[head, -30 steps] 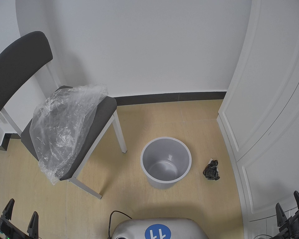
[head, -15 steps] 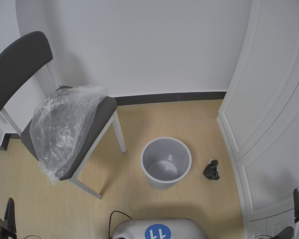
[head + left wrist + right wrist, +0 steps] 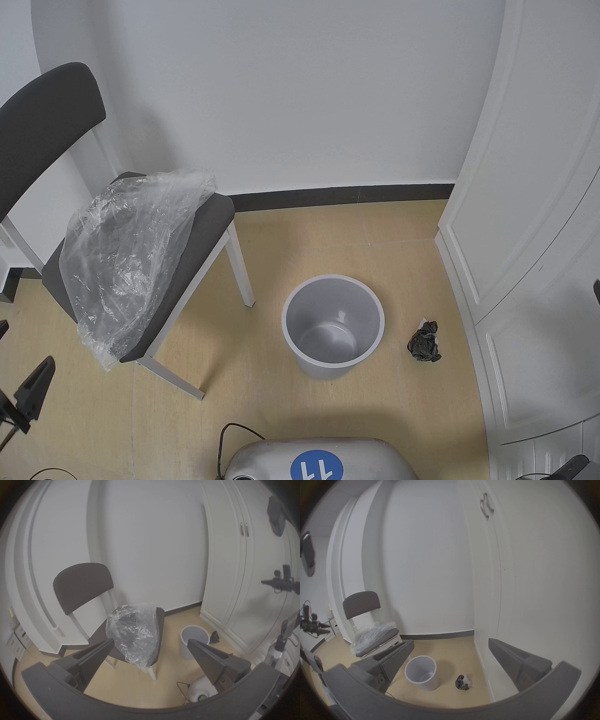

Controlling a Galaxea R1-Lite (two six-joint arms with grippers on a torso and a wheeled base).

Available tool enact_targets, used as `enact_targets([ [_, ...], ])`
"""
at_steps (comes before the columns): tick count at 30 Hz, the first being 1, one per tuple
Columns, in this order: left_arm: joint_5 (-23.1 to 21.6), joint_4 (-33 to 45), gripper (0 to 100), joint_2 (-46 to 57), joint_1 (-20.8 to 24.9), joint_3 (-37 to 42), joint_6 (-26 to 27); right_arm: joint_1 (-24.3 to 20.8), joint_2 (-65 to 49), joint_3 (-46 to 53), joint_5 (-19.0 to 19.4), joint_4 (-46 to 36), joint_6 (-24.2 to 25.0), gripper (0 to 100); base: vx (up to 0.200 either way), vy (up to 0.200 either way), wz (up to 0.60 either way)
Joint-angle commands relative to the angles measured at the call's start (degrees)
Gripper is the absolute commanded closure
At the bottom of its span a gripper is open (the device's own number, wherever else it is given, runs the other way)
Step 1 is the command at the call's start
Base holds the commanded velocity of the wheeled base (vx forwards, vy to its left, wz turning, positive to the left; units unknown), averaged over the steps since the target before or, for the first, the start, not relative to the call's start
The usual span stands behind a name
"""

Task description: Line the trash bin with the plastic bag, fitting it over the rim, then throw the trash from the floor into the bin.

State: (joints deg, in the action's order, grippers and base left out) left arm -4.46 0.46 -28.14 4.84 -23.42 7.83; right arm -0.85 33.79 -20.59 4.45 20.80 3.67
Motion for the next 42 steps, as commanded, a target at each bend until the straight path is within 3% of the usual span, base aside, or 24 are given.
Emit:
enact_targets([
  [1,2.62,-1.08,0,-20.12,1.49,-8.93,7.12,-3.72,20.35,-8.77,-3.92,6.45,3.45,0,0.0,0.0,0.0],
  [5,10.09,-1.43,0,-28.73,7.38,-14.2,7.03,-12.51,27.91,-12.72,-16.31,10.4,9.07,0,0.0,0.0,0.0],
  [6,10.09,-1.43,0,-28.73,7.38,-14.2,7.03,-12.51,27.91,-12.72,-16.31,10.4,9.07,0,0.0,0.0,0.0],
  [8,16.06,-3.01,0,-35.5,12.3,-17.54,6.59,-16.29,32.57,-12.28,-21.15,12.86,11.89,0,0.0,0.0,0.0],
  [11,19.23,-5.39,0,-39.8,15.29,-19.12,6.41,-16.72,33.88,-11.49,-21.41,13.3,11.27,0,0.0,0.0,0.0],
  [17,32.15,-7.76,0,-49.56,20.91,-22.72,7.2,-16.72,31.86,-11.05,-21.41,12.78,10.57,0,0.0,0.0,0.0],
  [20,35.75,-7.76,0,-52.37,22.93,-23.95,8.17,-16.64,31.42,-10.79,-21.32,12.51,9.07,0,0.0,0.0,0.0],
  [26,39.44,-8.29,0,-57.91,23.46,-26.86,13.09,-16.64,31.33,-9.56,-20.97,12.6,6.97,0,0.0,0.0,0.0],
  [31,41.99,-10.04,0,-63.18,22.41,-29.4,13.36,-16.72,31.16,-8.85,-20.97,12.6,6.26,0,0.0,0.0,0.0],
  [42,42.25,-11.71,0,-70.3,19.24,-33.27,13.44,-16.37,30.9,-8.15,-20.97,12.51,4.94,0,0.0,0.0,0.0],
])
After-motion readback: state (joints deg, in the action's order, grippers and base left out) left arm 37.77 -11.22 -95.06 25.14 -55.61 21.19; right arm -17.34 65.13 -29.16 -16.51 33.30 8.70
